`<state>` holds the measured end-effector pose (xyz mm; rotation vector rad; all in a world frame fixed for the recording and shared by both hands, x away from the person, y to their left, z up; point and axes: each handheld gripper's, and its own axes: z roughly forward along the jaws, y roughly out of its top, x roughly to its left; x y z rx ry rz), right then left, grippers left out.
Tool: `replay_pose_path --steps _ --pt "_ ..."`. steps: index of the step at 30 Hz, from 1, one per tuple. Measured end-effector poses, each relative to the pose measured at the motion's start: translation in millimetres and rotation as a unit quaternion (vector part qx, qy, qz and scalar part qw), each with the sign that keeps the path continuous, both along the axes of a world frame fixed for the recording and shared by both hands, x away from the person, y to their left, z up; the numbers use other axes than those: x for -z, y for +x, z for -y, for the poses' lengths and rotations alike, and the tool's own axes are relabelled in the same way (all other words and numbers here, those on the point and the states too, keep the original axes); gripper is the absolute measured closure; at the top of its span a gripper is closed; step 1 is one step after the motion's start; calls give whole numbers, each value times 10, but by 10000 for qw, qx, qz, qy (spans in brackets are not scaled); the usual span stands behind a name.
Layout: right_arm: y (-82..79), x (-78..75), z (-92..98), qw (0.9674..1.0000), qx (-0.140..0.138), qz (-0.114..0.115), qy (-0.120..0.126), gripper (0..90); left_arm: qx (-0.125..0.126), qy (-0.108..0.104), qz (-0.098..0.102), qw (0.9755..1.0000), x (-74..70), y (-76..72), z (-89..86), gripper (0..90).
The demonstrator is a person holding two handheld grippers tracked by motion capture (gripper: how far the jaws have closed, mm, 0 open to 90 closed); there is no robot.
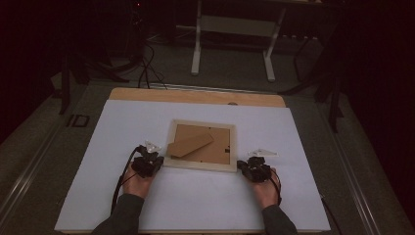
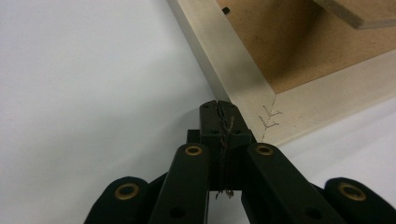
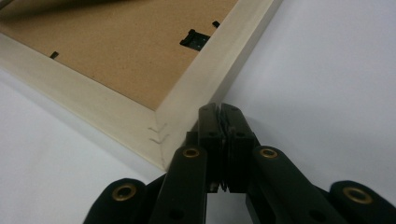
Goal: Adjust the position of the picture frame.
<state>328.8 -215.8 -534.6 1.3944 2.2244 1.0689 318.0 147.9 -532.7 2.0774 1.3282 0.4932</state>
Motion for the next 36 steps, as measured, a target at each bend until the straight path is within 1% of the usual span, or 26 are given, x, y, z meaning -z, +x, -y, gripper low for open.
replay_pose_path --steps 2,7,8,9,11,12,14,17,21,24,25,27,31,32,34,36 --pt "3 0 6 10000 23 20 -21 878 -16 -22 3 10000 2 -14 22 900" --pt "25 -6 65 9999 142 -12 69 878 -13 -169 -59 9998 3 -27 48 900" --pt "27 -8 69 9998 152 -17 87 878 -70 -302 -104 9995 6 -19 38 900" --pt "30 -9 69 9999 149 -5 83 878 -72 -373 -150 9992 6 -11 23 900" --pt "36 -8 65 9999 150 1 66 878 -116 -649 -263 9975 14 24 -19 899" --pt "44 -6 65 9999 158 0 57 878 -144 -734 -292 9968 18 38 -31 899" --pt "61 -1 61 9998 192 -21 69 879 -236 -853 -336 9955 22 62 -35 899" --pt "83 13 71 9996 228 -78 153 880 -333 -949 -360 9943 27 99 -35 899" --pt "98 27 84 9995 224 -122 197 881 -398 -932 -342 9943 27 106 -20 899" --pt "118 27 91 9994 210 -137 222 894 -421 -806 -294 9954 19 86 26 900" --pt "123 27 93 9994 231 -131 211 897 -391 -764 -297 9959 14 75 49 900" --pt "133 22 118 9993 276 -142 190 898 -363 -765 -304 9959 13 62 83 900" --pt "150 19 187 9989 333 -216 258 900 -322 -741 -277 9964 16 24 146 900" --pt "154 18 205 9988 333 -224 266 900 -307 -697 -257 9968 14 -8 194 900" --pt "161 19 250 9985 363 -260 320 900 -309 -669 -265 9969 10 -27 204 900" --pt "153 16 237 9985 395 -254 289 900 -257 -701 -307 9967 8 -39 186 900"
